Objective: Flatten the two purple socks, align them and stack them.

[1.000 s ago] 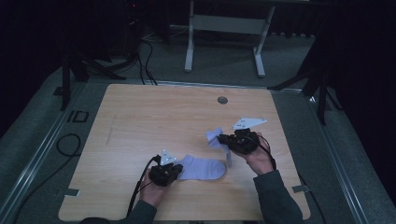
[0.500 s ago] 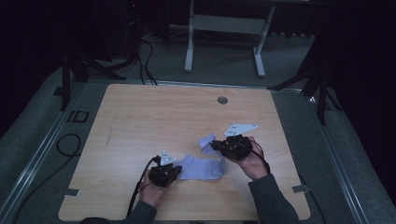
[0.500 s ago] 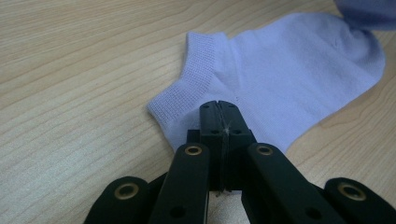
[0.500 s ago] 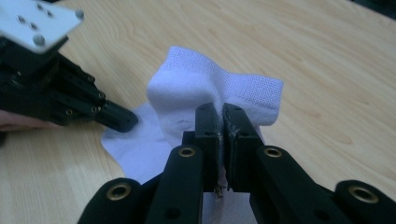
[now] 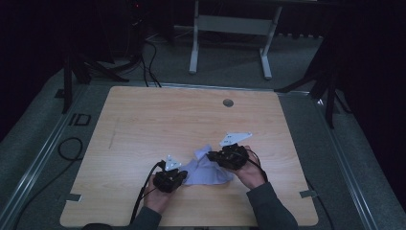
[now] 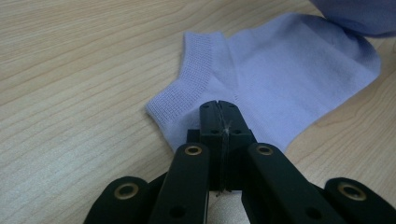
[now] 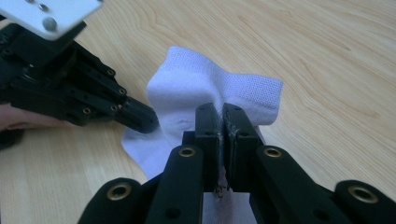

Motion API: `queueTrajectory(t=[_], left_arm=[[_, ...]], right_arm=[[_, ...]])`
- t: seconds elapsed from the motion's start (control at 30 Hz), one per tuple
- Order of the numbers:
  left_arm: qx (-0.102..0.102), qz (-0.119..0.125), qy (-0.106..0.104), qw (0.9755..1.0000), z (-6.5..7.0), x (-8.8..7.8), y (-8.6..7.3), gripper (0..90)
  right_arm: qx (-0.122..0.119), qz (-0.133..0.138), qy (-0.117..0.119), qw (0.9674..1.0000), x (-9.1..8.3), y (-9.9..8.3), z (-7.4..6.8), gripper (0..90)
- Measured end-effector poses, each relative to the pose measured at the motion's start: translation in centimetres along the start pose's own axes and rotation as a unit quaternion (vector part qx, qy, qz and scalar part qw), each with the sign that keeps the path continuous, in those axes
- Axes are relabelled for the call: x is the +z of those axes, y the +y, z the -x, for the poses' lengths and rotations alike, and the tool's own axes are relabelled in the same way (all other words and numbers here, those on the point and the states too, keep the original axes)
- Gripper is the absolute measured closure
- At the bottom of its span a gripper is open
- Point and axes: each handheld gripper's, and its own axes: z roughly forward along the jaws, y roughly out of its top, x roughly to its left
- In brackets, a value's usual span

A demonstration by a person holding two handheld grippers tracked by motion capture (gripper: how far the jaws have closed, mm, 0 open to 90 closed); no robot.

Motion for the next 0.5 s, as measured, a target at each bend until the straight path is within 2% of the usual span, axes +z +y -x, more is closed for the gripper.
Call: queueTrajectory(t=[0.23, 0.4, 0.5], left_arm=[[0.0, 0.0, -0.001, 1.0, 0.09, 0.02, -0.02, 89.6], [-0.001, 0.001, -0.003, 1.0, 0.07, -0.05, 0.01, 87.9], [0.005, 0.02, -0.004, 0.9998, 0.13, -0.67, 0.23, 82.4]], right_arm=[[-0.005, 0.011, 0.003, 0.9999, 0.04, 0.54, -0.42, 85.3], [0.0, 0.006, 0.006, 1.0, 0.57, -0.02, -0.51, 85.3], [0.003, 0.004, 0.009, 0.9999, 0.88, -0.38, -0.56, 85.3]])
